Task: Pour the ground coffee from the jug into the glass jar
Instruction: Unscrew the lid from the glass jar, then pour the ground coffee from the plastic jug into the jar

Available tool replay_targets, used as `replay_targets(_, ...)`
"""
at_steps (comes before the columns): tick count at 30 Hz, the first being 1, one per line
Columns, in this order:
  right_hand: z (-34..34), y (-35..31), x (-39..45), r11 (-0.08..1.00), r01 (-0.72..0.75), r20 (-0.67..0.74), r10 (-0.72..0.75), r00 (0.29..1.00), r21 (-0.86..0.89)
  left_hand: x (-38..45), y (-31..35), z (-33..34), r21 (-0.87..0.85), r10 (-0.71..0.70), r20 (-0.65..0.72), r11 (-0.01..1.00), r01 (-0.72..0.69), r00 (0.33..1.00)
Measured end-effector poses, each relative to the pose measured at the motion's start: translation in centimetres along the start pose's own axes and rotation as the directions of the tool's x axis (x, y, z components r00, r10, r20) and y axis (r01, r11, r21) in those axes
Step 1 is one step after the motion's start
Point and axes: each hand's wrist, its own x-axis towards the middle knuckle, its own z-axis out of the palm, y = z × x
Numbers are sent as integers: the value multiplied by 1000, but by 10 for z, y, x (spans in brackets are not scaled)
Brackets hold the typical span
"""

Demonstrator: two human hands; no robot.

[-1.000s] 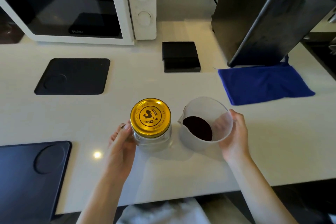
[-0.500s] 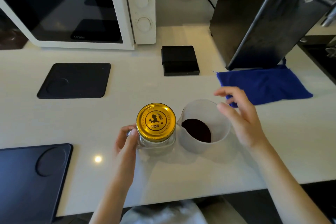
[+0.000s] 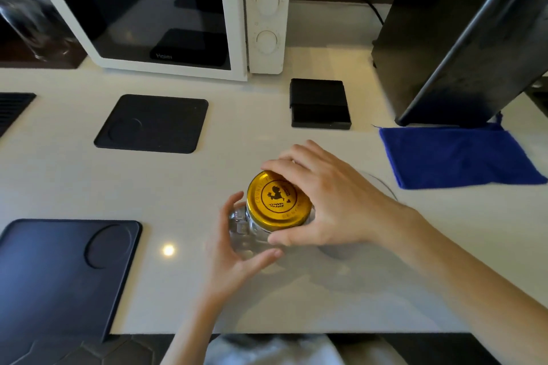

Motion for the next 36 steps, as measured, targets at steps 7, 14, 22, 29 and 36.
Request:
replay_targets(7, -37, 52, 13, 838, -251, 109, 227, 968, 484, 0, -3, 2, 10, 2, -42, 1000, -1, 999)
replay_targets(14, 11, 114, 12, 703, -440, 205, 397, 895, 559, 2, 2, 4, 18, 19, -40, 1000, -18, 999)
replay_targets(22, 44, 132, 1, 766, -460, 219, 404, 888, 449, 3, 4, 4, 20, 20, -43, 1000, -19, 999)
replay_targets(29, 35, 130, 2, 756, -497, 328, 382, 864, 426, 3, 3, 4, 28, 11, -31, 1000, -10, 999)
replay_targets(36, 1, 101, -51, 382, -364, 24, 660, 751, 850, 3, -6, 2, 6, -31, -37, 999, 32, 999)
